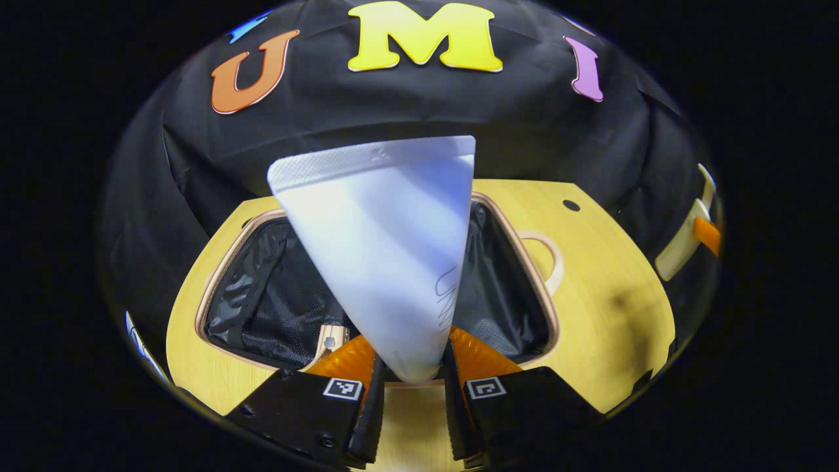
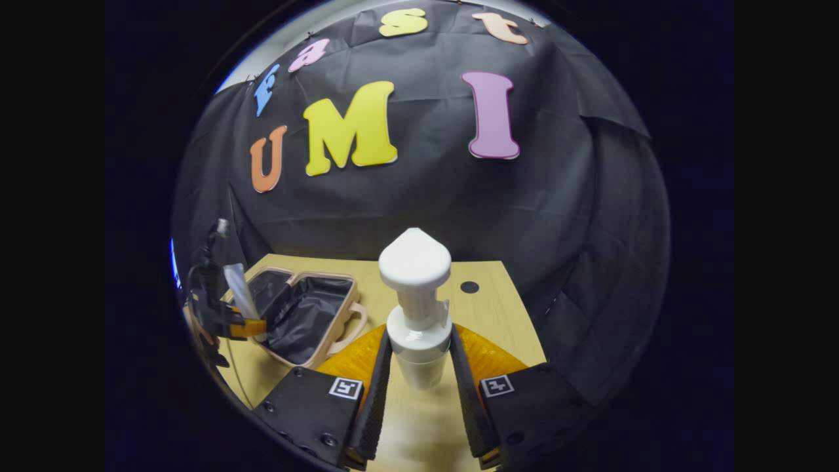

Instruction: First open the suitcase, pack the skin care products into it, and then close the suitcase.

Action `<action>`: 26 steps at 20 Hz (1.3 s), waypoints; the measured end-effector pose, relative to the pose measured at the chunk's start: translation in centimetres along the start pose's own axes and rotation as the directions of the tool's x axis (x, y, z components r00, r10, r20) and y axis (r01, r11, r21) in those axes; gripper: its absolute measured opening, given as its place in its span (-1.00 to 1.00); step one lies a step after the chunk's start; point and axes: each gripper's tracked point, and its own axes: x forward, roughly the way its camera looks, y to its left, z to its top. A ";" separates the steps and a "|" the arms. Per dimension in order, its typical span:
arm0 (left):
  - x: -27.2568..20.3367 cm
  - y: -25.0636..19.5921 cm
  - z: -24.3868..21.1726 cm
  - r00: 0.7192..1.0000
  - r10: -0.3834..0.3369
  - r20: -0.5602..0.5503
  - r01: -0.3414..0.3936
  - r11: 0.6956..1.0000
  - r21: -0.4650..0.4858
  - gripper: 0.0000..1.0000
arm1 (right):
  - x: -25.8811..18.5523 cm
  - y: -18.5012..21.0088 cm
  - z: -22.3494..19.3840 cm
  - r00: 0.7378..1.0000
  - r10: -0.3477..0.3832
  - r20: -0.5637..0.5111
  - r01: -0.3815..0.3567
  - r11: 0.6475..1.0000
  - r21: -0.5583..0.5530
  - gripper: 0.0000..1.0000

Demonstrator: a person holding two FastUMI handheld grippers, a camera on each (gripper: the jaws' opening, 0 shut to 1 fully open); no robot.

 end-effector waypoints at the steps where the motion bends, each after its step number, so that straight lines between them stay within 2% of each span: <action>1: 0.6 0.4 -0.2 1.000 0.003 -0.012 -0.003 1.000 0.002 -0.13 | -0.6 0.8 0.1 1.000 0.006 0.001 -0.006 1.000 0.000 -0.02; 5: 2.9 0.4 -2.3 0.992 -0.019 -0.124 0.022 1.000 0.022 -0.13 | -1.2 2.5 -0.1 1.000 0.000 -0.013 0.000 1.000 -0.007 -0.03; 11: 5.2 0.7 -3.6 0.975 0.013 -0.222 0.002 0.998 0.069 -0.12 | -1.2 3.5 -0.3 0.999 -0.012 -0.033 0.011 0.999 -0.034 -0.03; 15: 6.4 0.8 -2.5 0.979 0.021 -0.201 0.002 0.994 0.113 -0.13 | -0.7 4.1 -0.4 0.998 -0.002 -0.057 -0.001 0.999 -0.051 -0.02; 16: 6.8 0.7 -2.2 0.981 0.019 -0.194 0.005 0.992 0.123 0.01 | -0.4 4.4 -0.5 0.998 0.002 -0.063 -0.006 0.998 -0.057 -0.02; 17: 7.4 0.7 -2.1 0.981 0.020 -0.194 0.006 0.991 0.132 -0.12 | 0.0 4.7 -0.4 0.998 0.008 -0.070 -0.012 0.998 -0.062 -0.02; 18: 7.7 0.7 -2.0 0.980 0.027 -0.198 0.001 0.991 0.137 -0.10 | 0.3 5.0 -0.5 0.997 0.013 -0.079 -0.018 0.998 -0.063 -0.03; 19: 8.0 0.8 -2.5 0.975 0.028 -0.220 0.003 0.990 0.139 0.04 | 0.7 5.3 -0.4 0.996 0.020 -0.085 -0.025 0.998 -0.060 -0.02; 20: 8.2 0.9 -3.4 0.967 0.028 -0.255 0.005 0.992 0.128 -0.07 | 1.1 5.7 -0.2 0.996 0.027 -0.090 -0.032 0.998 -0.055 -0.02; 22: 8.7 0.8 -2.9 0.974 0.011 -0.225 0.014 0.994 0.108 -0.06 | 1.9 6.1 0.3 0.996 0.030 -0.089 -0.035 0.998 -0.056 -0.03; 23: 8.1 1.0 -3.1 0.973 0.007 -0.229 0.017 0.995 0.102 0.07 | 2.2 6.3 0.5 0.995 0.030 -0.091 -0.035 0.998 -0.060 -0.03; 24: 8.1 0.9 -3.1 0.975 0.005 -0.222 0.015 0.996 0.088 -0.06 | 2.4 6.6 0.4 0.995 0.033 -0.096 -0.040 0.997 -0.065 -0.07; 25: 8.1 1.0 -3.2 0.974 0.011 -0.226 0.009 0.996 0.086 0.07 | 2.7 7.2 0.6 0.994 0.044 -0.101 -0.050 0.997 -0.066 -0.03; 26: 7.7 0.8 -3.2 0.974 0.010 -0.228 0.009 0.997 0.083 -0.03 | 2.9 8.0 0.7 0.992 0.060 -0.108 -0.067 0.996 -0.064 -0.03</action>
